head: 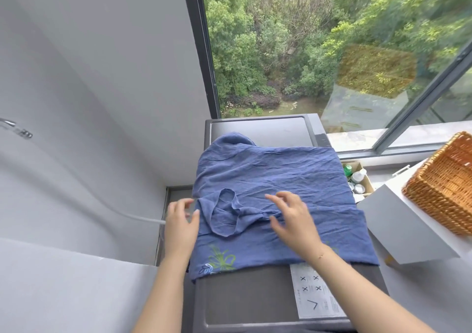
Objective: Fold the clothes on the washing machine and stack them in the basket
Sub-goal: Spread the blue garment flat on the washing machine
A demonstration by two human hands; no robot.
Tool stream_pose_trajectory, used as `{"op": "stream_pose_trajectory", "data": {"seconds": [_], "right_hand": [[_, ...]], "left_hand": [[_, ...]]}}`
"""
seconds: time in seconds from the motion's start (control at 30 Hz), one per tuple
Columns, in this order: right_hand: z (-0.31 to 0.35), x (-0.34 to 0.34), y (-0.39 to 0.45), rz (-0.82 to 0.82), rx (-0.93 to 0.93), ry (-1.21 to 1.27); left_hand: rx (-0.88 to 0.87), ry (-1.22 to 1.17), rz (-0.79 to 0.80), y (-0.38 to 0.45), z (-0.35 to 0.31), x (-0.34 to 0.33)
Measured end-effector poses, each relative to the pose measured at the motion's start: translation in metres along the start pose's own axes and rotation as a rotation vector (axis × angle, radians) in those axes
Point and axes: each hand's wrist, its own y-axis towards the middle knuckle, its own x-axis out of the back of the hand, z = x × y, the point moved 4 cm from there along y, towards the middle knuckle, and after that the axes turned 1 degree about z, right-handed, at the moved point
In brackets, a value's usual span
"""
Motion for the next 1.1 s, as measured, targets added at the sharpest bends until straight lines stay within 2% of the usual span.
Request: {"op": "stream_pose_trajectory", "data": {"seconds": [0.1, 0.2, 0.27, 0.33, 0.4, 0.5, 0.63, 0.67, 0.77, 0.93, 1.1], "right_hand": [[0.037, -0.025, 0.024, 0.238, 0.186, 0.060], [0.041, -0.035, 0.035, 0.341, 0.177, 0.041], [0.040, -0.032, 0.040, 0.305, 0.153, 0.046], [0.037, -0.024, 0.042, 0.230, 0.132, 0.084], [0.033, -0.014, 0.036, 0.174, 0.085, 0.147], [0.026, -0.003, 0.020, 0.126, -0.004, 0.243], [0.029, -0.006, 0.008, 0.132, -0.050, 0.319], [0.030, -0.007, 0.009, 0.127, -0.061, 0.344], [0.031, -0.005, 0.006, 0.085, -0.120, 0.422], [0.025, -0.003, -0.003, 0.061, -0.250, 0.533], [0.024, -0.001, -0.022, 0.071, -0.218, 0.547]], "left_hand": [[0.052, -0.067, 0.173, 0.016, -0.029, -0.016], [0.068, 0.083, 0.319, 0.021, -0.036, -0.034], [0.042, 0.134, 0.252, 0.024, -0.037, -0.033], [0.019, 0.070, 0.150, 0.027, -0.033, -0.026], [-0.029, -0.033, 0.114, 0.029, -0.024, -0.017], [-0.050, -0.089, 0.123, 0.021, -0.018, -0.011], [-0.022, 0.004, 0.282, 0.009, -0.028, -0.039], [-0.014, 0.030, 0.281, 0.010, -0.031, -0.045], [0.051, 0.047, 0.183, 0.012, -0.030, -0.045], [0.013, 0.005, 0.030, 0.002, -0.024, -0.021], [-0.004, -0.026, -0.080, -0.030, -0.015, 0.015]]}}
